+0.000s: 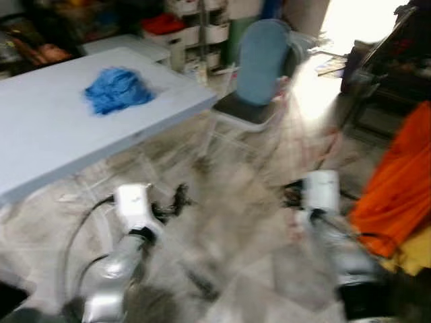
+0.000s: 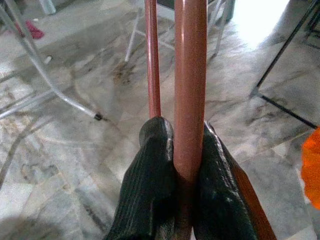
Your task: Hang hanger
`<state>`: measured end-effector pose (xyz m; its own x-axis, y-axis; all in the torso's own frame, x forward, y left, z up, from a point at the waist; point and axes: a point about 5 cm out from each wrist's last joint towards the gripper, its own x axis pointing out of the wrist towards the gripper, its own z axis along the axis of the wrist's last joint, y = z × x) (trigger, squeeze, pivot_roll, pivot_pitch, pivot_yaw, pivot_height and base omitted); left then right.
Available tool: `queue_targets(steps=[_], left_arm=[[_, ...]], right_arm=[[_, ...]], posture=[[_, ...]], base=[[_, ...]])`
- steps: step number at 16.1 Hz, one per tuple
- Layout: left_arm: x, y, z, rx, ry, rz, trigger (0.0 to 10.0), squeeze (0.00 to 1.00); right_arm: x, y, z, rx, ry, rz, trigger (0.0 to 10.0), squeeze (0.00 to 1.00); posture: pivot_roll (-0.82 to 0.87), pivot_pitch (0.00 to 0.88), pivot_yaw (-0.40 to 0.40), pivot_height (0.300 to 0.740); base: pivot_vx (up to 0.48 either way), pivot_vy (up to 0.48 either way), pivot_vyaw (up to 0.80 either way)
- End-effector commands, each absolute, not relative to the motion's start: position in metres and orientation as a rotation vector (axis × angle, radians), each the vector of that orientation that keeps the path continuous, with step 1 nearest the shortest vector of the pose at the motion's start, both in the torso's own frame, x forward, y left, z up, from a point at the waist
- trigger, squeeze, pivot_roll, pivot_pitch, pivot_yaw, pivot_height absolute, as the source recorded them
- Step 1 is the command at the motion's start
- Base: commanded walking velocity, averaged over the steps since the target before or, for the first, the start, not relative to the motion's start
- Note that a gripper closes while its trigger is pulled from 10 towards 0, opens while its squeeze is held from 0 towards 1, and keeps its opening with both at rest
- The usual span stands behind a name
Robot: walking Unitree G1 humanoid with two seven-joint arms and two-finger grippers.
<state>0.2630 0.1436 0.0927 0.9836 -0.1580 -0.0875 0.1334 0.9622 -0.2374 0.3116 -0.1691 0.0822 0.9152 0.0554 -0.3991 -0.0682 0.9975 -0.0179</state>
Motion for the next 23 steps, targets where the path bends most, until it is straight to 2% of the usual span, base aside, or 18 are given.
queue_targets(steps=[1,15,19,23], left_arm=[[0.265,0.137,0.096,-0.24,0.098,-0.17,10.0,0.0],[0.265,0.124,0.094,-0.239,0.158,-0.307,10.0,0.0],[0.265,0.123,0.091,-0.231,0.174,-0.308,10.0,0.0],[0.264,0.123,0.089,-0.221,0.199,-0.313,10.0,0.0]], right_arm=[[0.313,-0.181,0.087,-0.042,0.391,0.018,10.0,0.0],[0.312,-0.176,0.081,-0.018,0.414,-0.012,10.0,0.0],[0.311,-0.176,0.079,-0.024,0.432,-0.01,10.0,0.0],[0.304,-0.173,0.061,-0.042,0.57,0.004,10.0,0.0]], posture=[[-0.09,0.0,0.021,0.74],[-0.09,0.0,0.052,0.74],[-0.1,0.0,0.053,0.74],[-0.09,0.0,0.051,0.74]], base=[[0.322,0.356,-0.44],[0.343,0.334,-0.72],[0.382,0.289,-0.11],[0.385,0.285,0.0]])
